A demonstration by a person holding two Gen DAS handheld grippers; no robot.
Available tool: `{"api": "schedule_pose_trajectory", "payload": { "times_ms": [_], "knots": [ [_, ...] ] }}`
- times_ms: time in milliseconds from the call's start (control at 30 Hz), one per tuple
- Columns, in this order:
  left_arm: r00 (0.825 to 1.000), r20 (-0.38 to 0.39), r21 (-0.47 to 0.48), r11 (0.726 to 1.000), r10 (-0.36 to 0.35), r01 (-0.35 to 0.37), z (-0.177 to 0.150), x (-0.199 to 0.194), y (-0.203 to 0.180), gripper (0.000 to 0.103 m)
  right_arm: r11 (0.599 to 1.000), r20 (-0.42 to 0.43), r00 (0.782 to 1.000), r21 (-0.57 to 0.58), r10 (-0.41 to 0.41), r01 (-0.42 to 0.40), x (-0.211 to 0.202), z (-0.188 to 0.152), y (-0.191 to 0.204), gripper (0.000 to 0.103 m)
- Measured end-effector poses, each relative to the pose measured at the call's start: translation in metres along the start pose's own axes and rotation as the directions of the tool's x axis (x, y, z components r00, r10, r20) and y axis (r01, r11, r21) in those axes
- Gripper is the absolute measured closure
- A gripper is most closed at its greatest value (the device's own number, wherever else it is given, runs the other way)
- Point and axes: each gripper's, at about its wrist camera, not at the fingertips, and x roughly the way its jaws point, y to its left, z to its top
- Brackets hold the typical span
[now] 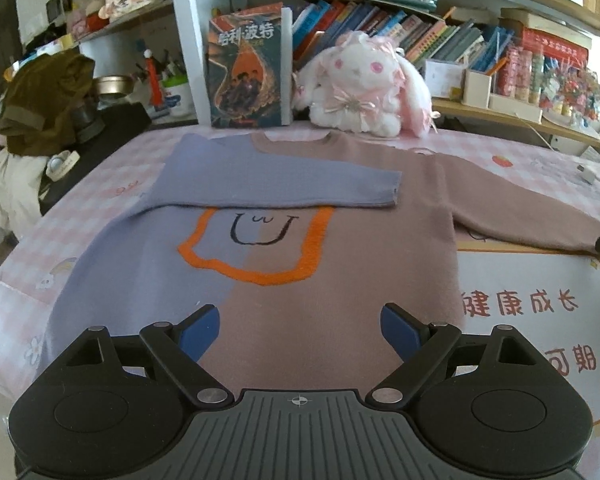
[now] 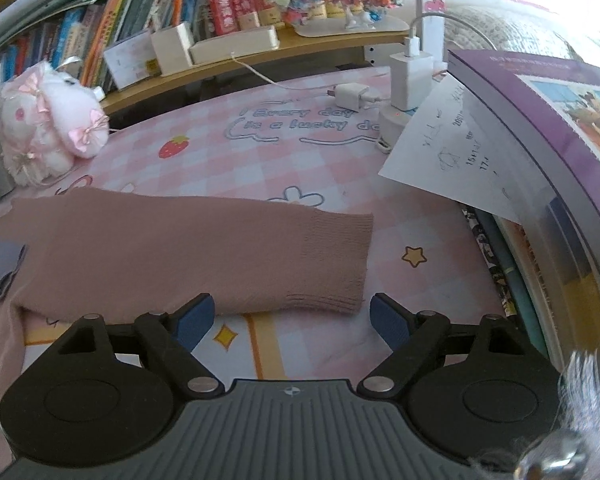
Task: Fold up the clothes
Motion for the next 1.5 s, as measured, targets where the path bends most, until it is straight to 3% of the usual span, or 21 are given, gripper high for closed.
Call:
{"api": "schedule_pose_trajectory", "payload": {
  "times_ms": [167, 267, 300, 367, 433, 633, 800, 900, 1000, 1133, 1233, 1300, 1367, 1500],
  "knots": [
    [0.999, -0.015, -0.021, 0.999, -0.031, 0.03, 0.0, 0.004, 0.003, 0.013, 1.0, 0.02, 1.0, 0.02, 0.014, -0.015, 0.003, 0.003, -0.003, 0.021],
    [0.999, -0.028, -0.019, 1.0, -0.023, 0.023, 0.0, 0.006, 0.003, 0.013, 0.998, 0.038, 0.999, 0.047, 0.036, -0.038, 0.007, 0.007, -0.004, 0.03],
    [0.999, -0.031, -0.021, 1.0, -0.021, 0.021, 0.001, 0.007, 0.004, 0.013, 0.996, 0.045, 0.997, 0.062, 0.057, -0.06, 0.008, 0.009, -0.005, 0.04],
    [0.999, -0.034, -0.026, 0.999, -0.02, 0.019, 0.002, 0.009, 0.005, 0.013, 0.986, 0.049, 0.991, 0.112, 0.122, -0.127, 0.01, 0.012, -0.008, 0.046],
    [0.999, -0.036, -0.033, 0.999, -0.023, 0.022, 0.004, 0.011, 0.006, 0.013, 0.971, 0.051, 0.982, 0.152, 0.179, -0.185, 0.013, 0.014, -0.01, 0.046],
    [0.999, -0.037, -0.013, 0.999, -0.04, 0.039, 0.008, 0.013, 0.003, 0.013, 0.955, 0.025, 0.968, 0.161, 0.25, -0.251, 0.015, 0.017, -0.002, 0.044],
    [0.998, -0.027, 0.0, 0.999, -0.048, 0.048, 0.009, 0.012, -0.001, 0.013, 0.924, -0.03, 0.936, 0.171, 0.351, -0.342, 0.018, 0.018, 0.009, 0.04],
    [0.999, -0.025, -0.001, 0.999, -0.045, 0.045, 0.009, 0.011, 0.0, 0.013, 0.924, -0.015, 0.94, 0.186, 0.342, -0.334, 0.017, 0.017, 0.008, 0.044],
    [0.999, -0.029, -0.014, 0.999, -0.036, 0.036, 0.007, 0.01, 0.003, 0.013, 0.944, 0.012, 0.963, 0.195, 0.27, -0.267, 0.018, 0.021, 0.0, 0.049],
    [0.999, -0.035, -0.044, 0.999, -0.023, 0.021, 0.006, 0.009, 0.009, 0.013, 0.945, 0.008, 0.974, 0.24, 0.228, -0.223, 0.02, 0.028, -0.018, 0.059],
    [0.999, -0.04, -0.062, 0.998, -0.022, 0.019, 0.006, 0.01, 0.011, 0.013, 0.936, -0.004, 0.973, 0.273, 0.232, -0.222, 0.022, 0.029, -0.024, 0.069],
    [0.999, -0.046, -0.063, 0.998, -0.022, 0.019, 0.006, 0.011, 0.011, 0.013, 0.932, -0.028, 0.972, 0.291, 0.235, -0.216, 0.025, 0.029, -0.026, 0.09],
    [0.999, -0.048, -0.057, 0.998, -0.022, 0.02, 0.005, 0.01, 0.009, 0.013, 0.93, -0.036, 0.97, 0.296, 0.239, -0.218, 0.024, 0.03, -0.026, 0.097],
    [0.999, -0.039, -0.037, 0.999, -0.029, 0.028, 0.004, 0.007, 0.008, 0.013, 0.936, -0.011, 0.968, 0.261, 0.25, -0.238, 0.014, 0.035, -0.021, 0.098]
  ]
}}
